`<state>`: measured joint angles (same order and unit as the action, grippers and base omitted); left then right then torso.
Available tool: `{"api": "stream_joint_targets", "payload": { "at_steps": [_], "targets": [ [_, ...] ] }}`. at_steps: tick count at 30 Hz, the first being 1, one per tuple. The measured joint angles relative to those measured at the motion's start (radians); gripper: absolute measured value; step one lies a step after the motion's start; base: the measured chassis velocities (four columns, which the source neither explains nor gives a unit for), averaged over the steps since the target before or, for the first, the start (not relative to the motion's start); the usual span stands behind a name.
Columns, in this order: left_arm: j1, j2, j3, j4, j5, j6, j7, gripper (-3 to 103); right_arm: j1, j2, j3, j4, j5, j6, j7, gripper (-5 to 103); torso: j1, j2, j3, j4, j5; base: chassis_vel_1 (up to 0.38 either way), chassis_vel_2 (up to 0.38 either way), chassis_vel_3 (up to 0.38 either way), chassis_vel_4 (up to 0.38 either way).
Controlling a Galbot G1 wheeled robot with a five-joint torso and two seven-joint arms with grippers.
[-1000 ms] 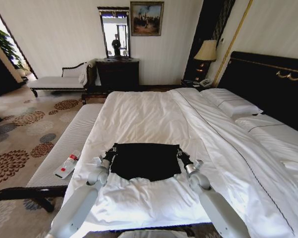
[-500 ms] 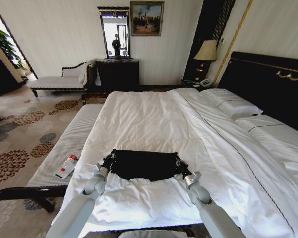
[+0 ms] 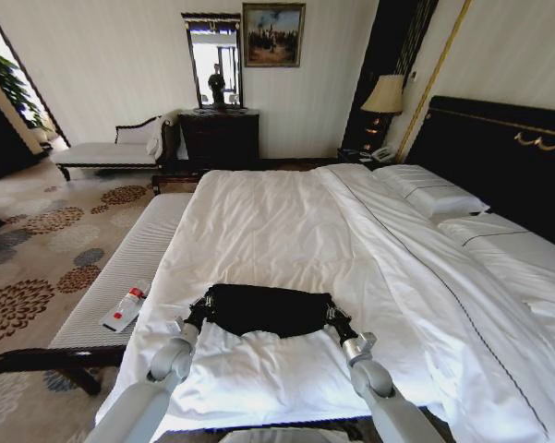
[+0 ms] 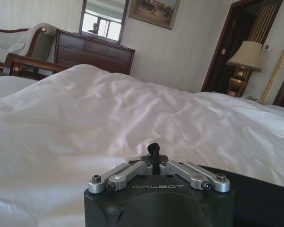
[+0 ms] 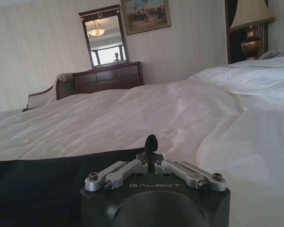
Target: Fold the clothes on the bed.
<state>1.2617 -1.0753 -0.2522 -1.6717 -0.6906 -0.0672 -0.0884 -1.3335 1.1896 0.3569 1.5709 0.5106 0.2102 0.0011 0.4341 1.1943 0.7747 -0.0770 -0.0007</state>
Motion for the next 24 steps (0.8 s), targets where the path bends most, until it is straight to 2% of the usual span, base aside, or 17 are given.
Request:
{"api": "stream_joint_targets", "payload": {
  "at_steps": [10, 18, 19, 20, 23, 24],
  "targets": [
    [0.004, 0.004, -0.005, 0.006, 0.014, -0.002, 0.002, 1, -0.032, 0.005, 0.014, 0.013, -0.003, 0.019, -0.004, 1, 0.0, 0.0, 0.0, -0.0001, 0.0001, 0.0, 0.0, 0.0, 0.0],
    [0.078, 0.01, 0.006, -0.016, 0.09, 0.017, -0.026, 1, -0.053, 0.0, 0.011, 0.01, -0.027, 0.042, -0.007, -2, 0.0, 0.0, 0.0, 0.0, 0.0001, 0.0, 0.0, 0.0, 0.0],
    [0.095, 0.012, 0.004, -0.024, 0.095, 0.021, -0.029, -2, -0.061, -0.003, 0.011, 0.012, -0.028, 0.046, -0.008, 3, 0.0, 0.0, 0.0, 0.0, 0.0, 0.0, 0.0, 0.0, 0.0],
    [0.095, 0.012, 0.004, -0.024, 0.095, 0.021, -0.029, -2, -0.061, -0.003, 0.011, 0.012, -0.028, 0.046, -0.008, 3, 0.0, 0.0, 0.0, 0.0, 0.0, 0.0, 0.0, 0.0, 0.0],
    [0.158, 0.023, -0.028, -0.051, 0.116, 0.023, -0.028, 14, -0.106, -0.02, 0.009, 0.026, -0.052, 0.064, -0.023, 14, 0.0, 0.0, 0.0, 0.0, 0.0001, 0.0, 0.0, 0.0, 0.0],
    [0.158, 0.023, -0.028, -0.051, 0.116, 0.023, -0.028, 14, -0.106, -0.02, 0.009, 0.026, -0.052, 0.064, -0.023, 14, 0.0, 0.0, 0.0, 0.0, 0.0001, 0.0, 0.0, 0.0, 0.0]
  ]
}}
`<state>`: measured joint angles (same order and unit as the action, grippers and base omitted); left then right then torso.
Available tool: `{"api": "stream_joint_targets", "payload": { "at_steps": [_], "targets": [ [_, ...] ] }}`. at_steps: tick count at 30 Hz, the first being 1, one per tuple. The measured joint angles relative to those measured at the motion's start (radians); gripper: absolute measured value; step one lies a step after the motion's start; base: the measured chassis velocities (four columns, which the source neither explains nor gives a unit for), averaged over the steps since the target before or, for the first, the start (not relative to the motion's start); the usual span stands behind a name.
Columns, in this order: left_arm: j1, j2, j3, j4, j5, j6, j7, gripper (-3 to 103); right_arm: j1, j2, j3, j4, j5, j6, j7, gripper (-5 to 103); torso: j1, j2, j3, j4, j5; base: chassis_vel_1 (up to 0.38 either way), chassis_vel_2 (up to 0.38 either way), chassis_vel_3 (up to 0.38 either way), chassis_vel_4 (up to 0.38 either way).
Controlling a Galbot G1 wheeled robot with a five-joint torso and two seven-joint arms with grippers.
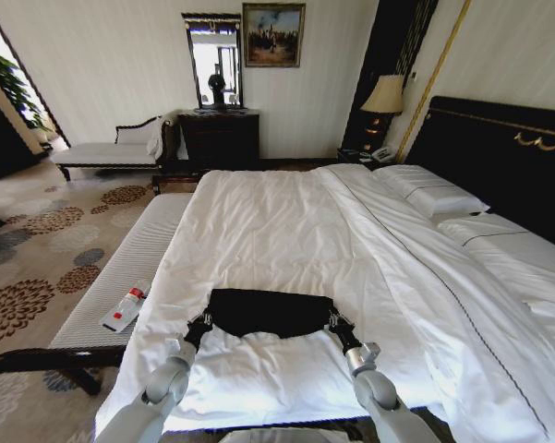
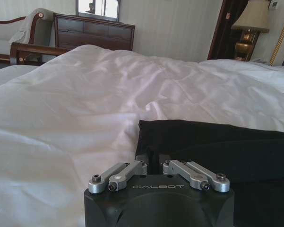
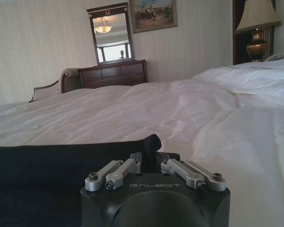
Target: Fold the clothes on the bed.
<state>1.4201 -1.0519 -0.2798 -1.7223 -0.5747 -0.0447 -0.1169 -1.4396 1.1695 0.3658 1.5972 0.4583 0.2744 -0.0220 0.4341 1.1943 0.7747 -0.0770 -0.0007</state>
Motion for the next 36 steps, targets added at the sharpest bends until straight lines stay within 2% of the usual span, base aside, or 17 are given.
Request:
{"api": "stream_joint_targets", "payload": {
  "at_steps": [2, 4, 6, 7, 8, 9, 10, 11, 12, 14, 16, 17, 21, 24, 28, 34, 36],
  "targets": [
    [0.025, 0.006, -0.031, -0.009, 0.002, -0.004, 0.007, 24, -0.031, -0.003, 0.003, 0.007, -0.02, 0.019, -0.005, 25, 0.0, 0.0, 0.0, 0.0, 0.0001, 0.0, 0.0, 0.0, 0.0],
    [0.029, 0.007, -0.044, -0.01, 0.0, -0.005, 0.008, 24, -0.045, -0.003, 0.006, 0.013, -0.026, 0.027, -0.006, 30, 0.0, 0.0, 0.0, 0.0, 0.0001, 0.0, 0.0, 0.0, 0.0],
    [0.031, 0.008, -0.074, -0.01, -0.014, -0.005, 0.008, 35, -0.07, -0.004, 0.018, 0.032, -0.031, 0.041, -0.008, 41, 0.0, 0.0, 0.0, 0.0, 0.0, 0.0, 0.0, 0.0, 0.0],
    [0.03, 0.009, -0.084, -0.01, -0.022, -0.005, 0.008, 40, -0.083, -0.006, 0.026, 0.043, -0.031, 0.047, -0.009, 41, 0.0, 0.0, 0.0, 0.0001, 0.0001, 0.0, 0.0, 0.0, 0.0],
    [0.028, 0.01, -0.101, -0.013, -0.036, -0.005, 0.008, 45, -0.105, -0.01, 0.044, 0.058, -0.03, 0.056, -0.014, 51, 0.0, 0.0, 0.0, 0.0, -0.0001, 0.0, 0.0, 0.0, 0.0],
    [0.028, 0.01, -0.101, -0.013, -0.036, -0.005, 0.008, 45, -0.105, -0.01, 0.044, 0.058, -0.03, 0.056, -0.014, 51, 0.0, 0.0, 0.0, 0.0, -0.0001, 0.0, 0.0, 0.0, 0.0],
    [0.026, 0.012, -0.114, -0.019, -0.047, -0.004, 0.007, 51, -0.124, -0.017, 0.059, 0.071, -0.023, 0.061, -0.018, 51, 0.0, 0.0, 0.0, -0.0001, 0.0, 0.0, 0.0, 0.0, 0.0],
    [0.026, 0.014, -0.124, -0.026, -0.054, -0.004, 0.007, 57, -0.141, -0.024, 0.073, 0.088, -0.014, 0.062, -0.02, 57, 0.0, 0.0, 0.0, -0.0002, 0.0, 0.0, 0.0, 0.0, 0.0],
    [0.026, 0.014, -0.124, -0.026, -0.054, -0.004, 0.007, 57, -0.141, -0.024, 0.073, 0.088, -0.014, 0.062, -0.02, 57, 0.0, 0.0, 0.0, -0.0002, 0.0, 0.0, 0.0, 0.0, 0.0],
    [0.033, 0.018, -0.143, -0.051, -0.057, -0.003, 0.008, 68, -0.156, -0.05, 0.1, 0.125, -0.005, 0.062, -0.023, 68, 0.0, 0.0, 0.0, -0.0005, -0.0001, 0.0, 0.0, 0.0, 0.0],
    [0.055, 0.022, -0.152, -0.088, -0.044, -0.002, 0.013, 73, -0.138, -0.088, 0.11, 0.153, -0.016, 0.052, -0.02, 79, 0.0, 0.0, 0.0, -0.0004, -0.0001, 0.0, 0.0, 0.0, 0.0],
    [0.055, 0.022, -0.152, -0.088, -0.044, -0.002, 0.013, 73, -0.138, -0.088, 0.11, 0.153, -0.016, 0.052, -0.02, 79, 0.0, 0.0, 0.0, -0.0004, -0.0001, 0.0, 0.0, 0.0, 0.0],
    [0.128, 0.017, -0.152, -0.161, 0.042, -0.007, 0.025, 94, -0.016, -0.169, 0.067, 0.132, -0.061, 0.027, -0.006, 95, 0.0, 0.0, 0.0, 0.0005, 0.0, 0.0, 0.0, 0.0, 0.0],
    [0.161, 0.01, -0.133, -0.186, 0.073, -0.008, 0.03, 97, 0.05, -0.197, 0.038, 0.08, -0.113, 0.025, -0.006, 100, 0.0, 0.0, 0.0, 0.0013, 0.0003, 0.0, 0.0, 0.0, 0.0],
    [0.183, 0.008, -0.095, -0.208, 0.086, -0.008, 0.045, 100, 0.11, -0.203, 0.016, 0.013, -0.185, 0.029, -0.006, 100, 0.0, 0.0, 0.0, -0.0011, -0.0003, 0.0, 0.0, 0.0, 0.0],
    [0.335, -0.018, -0.117, -0.263, 0.109, -0.036, 0.061, 100, 0.374, -0.191, -0.16, -0.196, -0.377, 0.098, -0.021, 100, 0.0, 0.0, 0.0, 0.0012, 0.0002, 0.0, 0.0, 0.0, 0.0],
    [0.385, -0.01, -0.125, -0.286, 0.108, -0.048, 0.061, 100, 0.457, -0.183, -0.223, -0.261, -0.43, 0.127, -0.03, 100, 0.0, 0.0, 0.0, 0.0006, 0.0003, 0.0, 0.0, 0.0, 0.0]
  ]
}}
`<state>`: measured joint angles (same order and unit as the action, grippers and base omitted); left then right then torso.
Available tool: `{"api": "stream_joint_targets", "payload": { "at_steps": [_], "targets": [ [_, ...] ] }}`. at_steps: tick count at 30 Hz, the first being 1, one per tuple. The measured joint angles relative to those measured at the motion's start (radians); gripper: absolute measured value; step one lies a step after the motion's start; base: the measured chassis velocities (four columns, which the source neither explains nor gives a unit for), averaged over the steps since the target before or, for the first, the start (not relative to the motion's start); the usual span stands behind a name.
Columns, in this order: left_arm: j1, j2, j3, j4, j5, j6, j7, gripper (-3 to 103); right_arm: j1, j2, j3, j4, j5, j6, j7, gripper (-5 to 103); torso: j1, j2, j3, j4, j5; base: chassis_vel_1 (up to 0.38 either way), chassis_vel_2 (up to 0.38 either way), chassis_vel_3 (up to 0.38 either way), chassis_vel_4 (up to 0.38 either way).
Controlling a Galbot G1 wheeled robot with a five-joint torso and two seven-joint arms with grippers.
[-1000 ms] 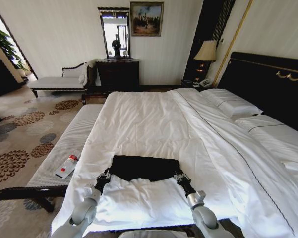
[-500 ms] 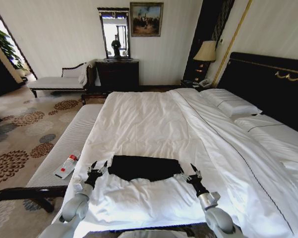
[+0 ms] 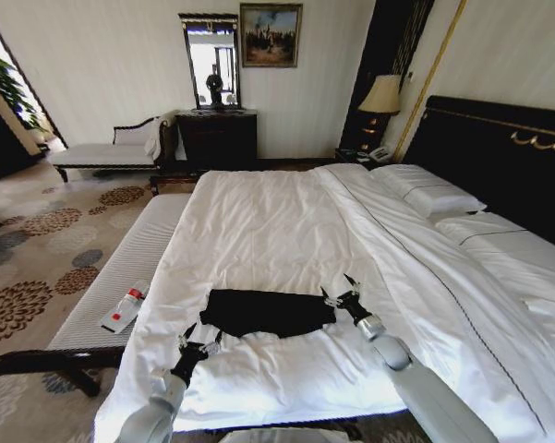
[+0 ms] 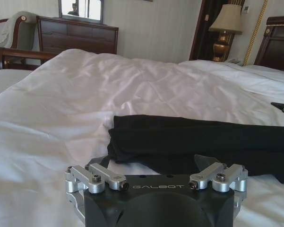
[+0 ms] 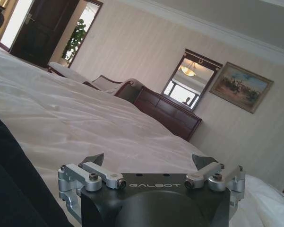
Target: Fold the clothes on the bed.
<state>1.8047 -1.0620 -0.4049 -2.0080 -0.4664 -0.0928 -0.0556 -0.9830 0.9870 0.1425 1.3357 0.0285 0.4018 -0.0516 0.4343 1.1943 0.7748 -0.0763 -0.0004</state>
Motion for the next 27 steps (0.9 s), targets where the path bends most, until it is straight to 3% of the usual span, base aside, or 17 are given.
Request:
{"api": "stream_joint_targets", "payload": {
  "at_steps": [5, 9, 12, 19, 27],
  "targets": [
    [0.031, -0.001, -0.009, -0.022, -0.001, -0.004, 0.0, 100, 0.075, 0.012, -0.055, -0.072, -0.026, 0.019, -0.005, 100, 0.0, 0.0, 0.0, -0.0008, -0.0004, 0.0, 0.0, 0.0, 0.0],
    [0.054, -0.008, -0.009, -0.059, -0.002, -0.004, -0.001, 100, 0.144, 0.037, -0.091, -0.178, -0.125, 0.081, -0.021, 100, 0.0, 0.0, 0.0, -0.0007, -0.0003, 0.0, 0.0, 0.0, 0.0],
    [0.062, -0.008, -0.011, -0.077, -0.006, -0.004, -0.001, 100, 0.142, 0.04, -0.103, -0.18, -0.142, 0.087, -0.025, 100, 0.0, 0.0, 0.0, -0.0007, -0.0004, 0.0, 0.0, 0.0, 0.0],
    [0.064, -0.008, -0.022, -0.104, -0.025, -0.002, -0.003, 100, 0.072, 0.043, -0.12, -0.122, -0.225, 0.122, -0.027, 100, 0.0, 0.0, 0.0, -0.0008, -0.0002, 0.0, 0.0, 0.0, 0.0],
    [0.051, -0.009, -0.054, -0.105, -0.075, 0.002, -0.006, 100, -0.101, -0.005, -0.092, 0.049, -0.291, 0.137, -0.031, 100, 0.0, 0.0, 0.0, -0.001, -0.0005, 0.0, 0.0, 0.0, 0.0]
  ]
}}
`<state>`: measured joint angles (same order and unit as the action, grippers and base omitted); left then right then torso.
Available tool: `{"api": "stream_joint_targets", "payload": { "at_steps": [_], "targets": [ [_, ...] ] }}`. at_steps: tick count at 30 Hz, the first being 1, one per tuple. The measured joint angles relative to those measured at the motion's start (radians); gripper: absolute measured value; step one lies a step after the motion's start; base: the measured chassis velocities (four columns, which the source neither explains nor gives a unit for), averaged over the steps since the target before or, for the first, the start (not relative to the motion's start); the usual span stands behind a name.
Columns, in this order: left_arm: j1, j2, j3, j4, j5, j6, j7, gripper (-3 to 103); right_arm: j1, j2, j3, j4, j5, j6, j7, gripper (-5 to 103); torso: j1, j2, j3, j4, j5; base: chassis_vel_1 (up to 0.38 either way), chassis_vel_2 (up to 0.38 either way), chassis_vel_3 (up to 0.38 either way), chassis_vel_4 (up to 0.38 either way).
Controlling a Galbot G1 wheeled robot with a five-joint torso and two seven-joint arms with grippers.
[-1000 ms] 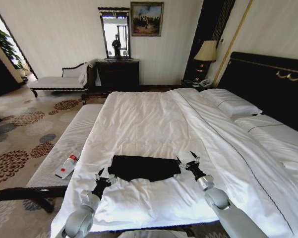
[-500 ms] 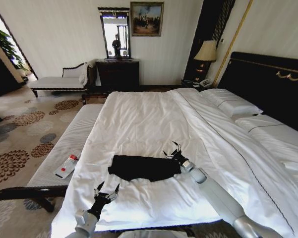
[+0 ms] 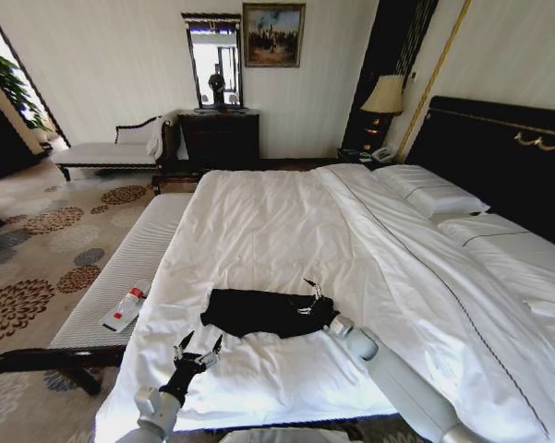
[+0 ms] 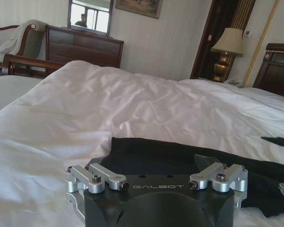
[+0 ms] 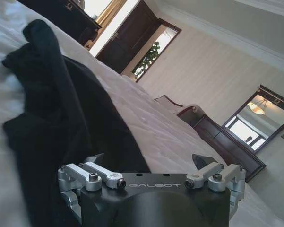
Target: Fold the clothes on the bed.
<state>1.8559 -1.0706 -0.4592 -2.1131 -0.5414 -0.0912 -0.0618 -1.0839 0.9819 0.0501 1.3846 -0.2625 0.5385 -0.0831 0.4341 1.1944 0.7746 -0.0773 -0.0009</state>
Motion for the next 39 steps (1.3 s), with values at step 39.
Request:
{"api": "stream_joint_targets", "payload": {
  "at_steps": [39],
  "targets": [
    [-0.17, 0.021, 0.027, 0.021, -0.036, 0.098, -0.041, 100, 0.076, 0.12, -0.238, 0.03, 0.095, -0.112, 0.036, 100, 0.0, 0.0, 0.0, 0.0002, -0.0002, 0.0, 0.0, 0.0, 0.0]
  ]
}}
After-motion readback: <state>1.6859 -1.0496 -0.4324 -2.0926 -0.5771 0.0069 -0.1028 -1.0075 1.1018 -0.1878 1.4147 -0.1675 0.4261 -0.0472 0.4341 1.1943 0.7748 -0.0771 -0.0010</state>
